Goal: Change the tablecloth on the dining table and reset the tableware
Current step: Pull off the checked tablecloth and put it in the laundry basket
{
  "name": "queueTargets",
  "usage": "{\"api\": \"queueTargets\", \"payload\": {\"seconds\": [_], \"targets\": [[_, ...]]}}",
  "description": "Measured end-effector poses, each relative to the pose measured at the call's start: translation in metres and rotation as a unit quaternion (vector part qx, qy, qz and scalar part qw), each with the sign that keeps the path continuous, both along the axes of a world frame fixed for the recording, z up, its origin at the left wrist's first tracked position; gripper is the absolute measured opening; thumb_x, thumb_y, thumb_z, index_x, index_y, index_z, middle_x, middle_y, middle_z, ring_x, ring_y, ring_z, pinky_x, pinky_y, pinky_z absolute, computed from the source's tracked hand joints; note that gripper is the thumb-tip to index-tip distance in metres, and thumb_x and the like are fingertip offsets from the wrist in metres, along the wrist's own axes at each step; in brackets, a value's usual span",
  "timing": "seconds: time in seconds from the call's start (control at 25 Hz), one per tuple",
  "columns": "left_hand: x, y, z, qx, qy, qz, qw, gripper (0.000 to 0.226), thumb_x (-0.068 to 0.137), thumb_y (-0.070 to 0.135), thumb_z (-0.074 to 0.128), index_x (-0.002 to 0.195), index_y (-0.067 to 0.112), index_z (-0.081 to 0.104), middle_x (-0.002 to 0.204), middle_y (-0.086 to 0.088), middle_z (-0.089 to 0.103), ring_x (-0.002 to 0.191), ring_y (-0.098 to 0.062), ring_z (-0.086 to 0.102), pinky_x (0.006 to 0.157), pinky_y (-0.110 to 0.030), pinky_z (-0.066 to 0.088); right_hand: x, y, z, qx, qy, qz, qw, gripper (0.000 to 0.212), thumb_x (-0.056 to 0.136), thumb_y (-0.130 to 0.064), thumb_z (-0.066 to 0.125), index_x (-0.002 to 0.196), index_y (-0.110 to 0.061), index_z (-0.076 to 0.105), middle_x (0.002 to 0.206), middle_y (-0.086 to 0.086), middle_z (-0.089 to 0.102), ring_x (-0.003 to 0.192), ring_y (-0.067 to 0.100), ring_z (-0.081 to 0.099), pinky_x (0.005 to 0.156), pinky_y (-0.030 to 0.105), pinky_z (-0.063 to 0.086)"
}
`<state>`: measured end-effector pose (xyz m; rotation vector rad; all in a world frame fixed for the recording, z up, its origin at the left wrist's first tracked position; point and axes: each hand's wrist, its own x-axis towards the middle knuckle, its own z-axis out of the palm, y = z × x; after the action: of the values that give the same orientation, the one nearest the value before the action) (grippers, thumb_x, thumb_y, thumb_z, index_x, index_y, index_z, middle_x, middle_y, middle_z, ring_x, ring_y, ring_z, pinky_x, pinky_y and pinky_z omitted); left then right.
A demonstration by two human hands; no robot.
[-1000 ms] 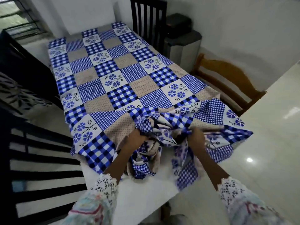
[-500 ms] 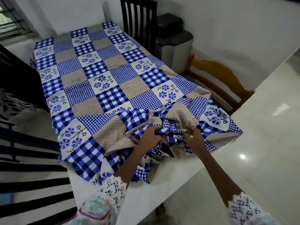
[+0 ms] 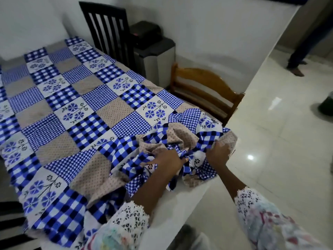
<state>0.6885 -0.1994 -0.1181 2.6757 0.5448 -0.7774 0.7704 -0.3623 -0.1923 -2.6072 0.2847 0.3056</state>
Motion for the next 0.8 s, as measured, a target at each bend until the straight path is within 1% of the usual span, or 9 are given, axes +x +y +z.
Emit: {"api": "queueTargets", "payload": {"seconds": [0.12,0.2,0.28,0.44,0.56,0.6,0.68,0.72,0.8], "targets": [[0.017,-0.017,-0.002,-0.041,-0.007,0.015,0.999,0.079,0.087,0.061,0.048,0.145,0.012,0.027,0.151,-0.028,0.014,0.132,-0.045,0.032,0.101,-0.055,0.04,0.031,-0.015,-0.007,0.017,0.012,-0.04,0.999,0.102,0.077,-0.074,0.006,0.144,-0.001,0.028,0.148,0.036,0.016,0.137,0.05,0.018,0.111,0.058,0.016],[0.033,-0.021,-0.017,-0.042,-0.001,0.055,0.998,0.085,0.084,0.059,0.055,0.147,0.014,0.021,0.154,-0.024,0.007,0.135,-0.045,0.029,0.101,-0.053,0.041,0.064,-0.024,-0.015,-0.055,0.084,0.063,0.993,0.082,0.088,-0.065,0.023,0.149,-0.011,0.016,0.153,0.03,0.002,0.142,0.045,0.006,0.113,0.055,0.012],[0.046,-0.018,-0.027,-0.024,0.026,0.07,0.997,0.093,0.08,0.059,0.06,0.147,0.012,0.018,0.152,-0.023,0.016,0.134,-0.041,0.033,0.101,-0.047,0.043,0.093,-0.021,-0.018,-0.043,0.085,0.17,0.981,0.061,0.097,-0.024,0.044,0.148,-0.005,0.018,0.153,0.026,0.012,0.141,0.04,0.015,0.111,0.049,0.022],[0.056,0.004,-0.039,-0.054,-0.04,0.152,0.986,0.118,0.071,0.056,0.072,0.15,0.021,-0.009,0.154,-0.021,0.011,0.132,-0.04,0.036,0.096,-0.046,0.045,0.1,0.042,0.034,0.244,0.055,0.175,0.952,0.019,0.086,0.011,0.042,0.096,0.006,0.057,0.083,0.013,0.059,0.088,0.029,0.051,0.074,0.027,0.037],[0.045,0.042,-0.115,-0.122,-0.144,0.298,0.936,0.119,0.072,0.067,0.061,0.146,0.027,-0.023,0.153,-0.022,-0.017,0.136,-0.05,0.012,0.099,-0.052,0.04,0.041,0.096,0.078,0.388,0.138,0.311,0.856,0.024,0.084,0.004,0.046,0.097,0.021,0.058,0.089,0.025,0.062,0.089,0.031,0.056,0.081,0.032,0.045],[0.032,0.047,-0.115,-0.18,-0.194,0.373,0.889,0.109,0.078,0.071,0.048,0.147,0.023,-0.022,0.151,-0.03,-0.017,0.132,-0.056,0.01,0.097,-0.049,0.044,0.008,0.105,0.086,0.396,0.186,0.379,0.815,0.028,0.089,-0.001,0.046,0.105,0.019,0.058,0.098,0.026,0.064,0.094,0.029,0.058,0.087,0.035,0.045],[-0.007,0.045,-0.056,-0.121,-0.189,0.415,0.882,0.074,0.094,0.036,0.048,0.149,0.0,0.012,0.147,-0.036,0.016,0.124,-0.054,0.031,0.084,-0.032,0.05,-0.054,0.109,0.088,0.332,0.246,0.5,0.761,0.028,0.093,-0.007,0.044,0.109,0.011,0.059,0.108,0.028,0.062,0.1,0.032,0.059,0.09,0.041,0.045],[-0.024,0.05,-0.044,-0.072,-0.172,0.389,0.902,0.055,0.095,0.015,0.051,0.139,-0.01,0.032,0.138,-0.034,0.035,0.119,-0.049,0.042,0.075,-0.027,0.048,-0.069,0.107,0.086,0.283,0.229,0.54,0.759,0.029,0.092,-0.008,0.043,0.11,0.008,0.059,0.111,0.027,0.061,0.104,0.035,0.057,0.092,0.043,0.046],[-0.073,0.061,-0.033,-0.03,-0.206,0.461,0.863,0.038,0.091,0.013,0.053,0.118,-0.014,0.053,0.116,-0.033,0.055,0.109,-0.046,0.052,0.065,-0.024,0.039,-0.071,0.111,0.078,0.152,0.11,0.571,0.799,0.036,0.088,-0.011,0.041,0.119,-0.002,0.057,0.126,0.02,0.052,0.115,0.034,0.051,0.095,0.041,0.044]]}}
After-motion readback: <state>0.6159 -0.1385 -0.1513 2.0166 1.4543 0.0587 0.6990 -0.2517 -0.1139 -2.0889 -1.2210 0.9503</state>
